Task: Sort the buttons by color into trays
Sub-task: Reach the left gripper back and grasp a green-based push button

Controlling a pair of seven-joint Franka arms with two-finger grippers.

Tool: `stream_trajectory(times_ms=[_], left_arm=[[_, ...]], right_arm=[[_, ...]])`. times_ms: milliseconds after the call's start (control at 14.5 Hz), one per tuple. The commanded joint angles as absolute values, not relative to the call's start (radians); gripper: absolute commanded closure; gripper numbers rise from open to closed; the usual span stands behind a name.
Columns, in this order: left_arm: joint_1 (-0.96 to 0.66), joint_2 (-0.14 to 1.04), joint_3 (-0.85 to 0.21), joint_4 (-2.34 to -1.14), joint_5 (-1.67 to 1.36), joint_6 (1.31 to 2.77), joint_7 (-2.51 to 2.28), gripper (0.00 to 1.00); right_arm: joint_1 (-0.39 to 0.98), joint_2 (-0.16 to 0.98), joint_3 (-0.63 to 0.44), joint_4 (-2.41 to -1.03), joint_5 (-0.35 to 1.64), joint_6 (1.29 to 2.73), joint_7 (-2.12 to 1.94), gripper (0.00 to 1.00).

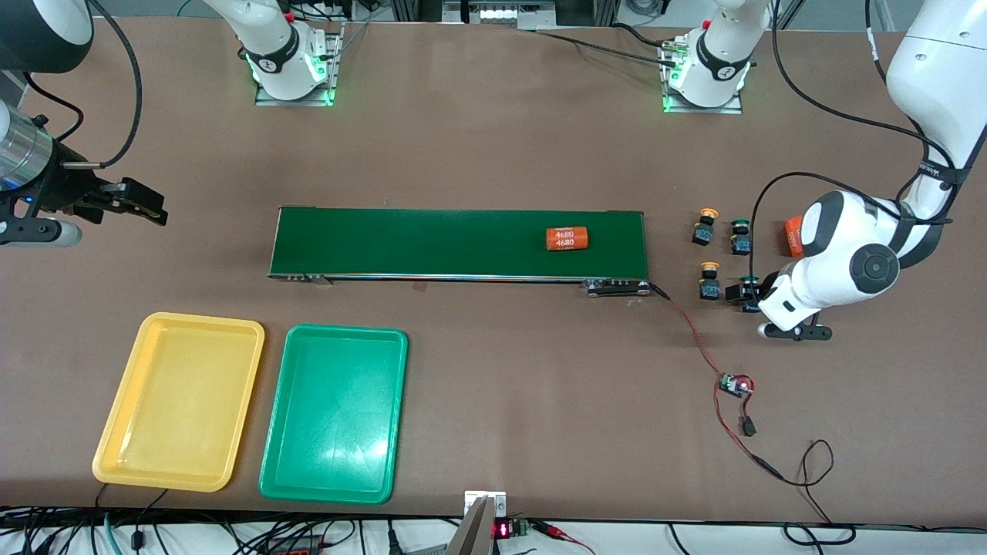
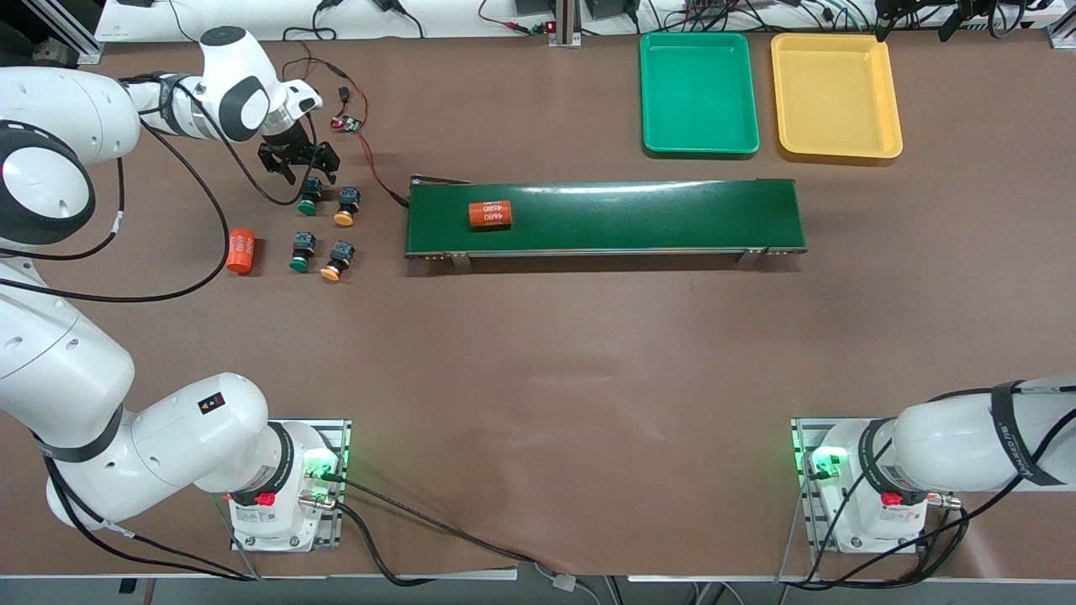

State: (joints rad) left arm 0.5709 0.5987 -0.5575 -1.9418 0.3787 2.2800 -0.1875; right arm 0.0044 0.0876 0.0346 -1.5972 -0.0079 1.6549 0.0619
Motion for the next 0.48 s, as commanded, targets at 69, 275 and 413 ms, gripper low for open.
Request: stream_trajectory(times_ms=[69,275,413], left_arm=[[0.574,0.601,-0.534,-1.962,0.431,2.33,-0.19,0.11],[0.569,0.612,-0.532,-1.96,0.431,2.332,-0.202,0.34],[0.569,0.627,-0.525,-1.957,0.431,2.335,-0.207,0.46]], right_arm=[[0.002,0.092,0.037,-1.588,-0.003,1.652,0.046,0.0],[0.002,0.092,0.035,-1.588,-0.003,1.654,0.048,0.0],[0.003,0.092,0.037,-1.588,-0.003,1.654,0.048,0.0]])
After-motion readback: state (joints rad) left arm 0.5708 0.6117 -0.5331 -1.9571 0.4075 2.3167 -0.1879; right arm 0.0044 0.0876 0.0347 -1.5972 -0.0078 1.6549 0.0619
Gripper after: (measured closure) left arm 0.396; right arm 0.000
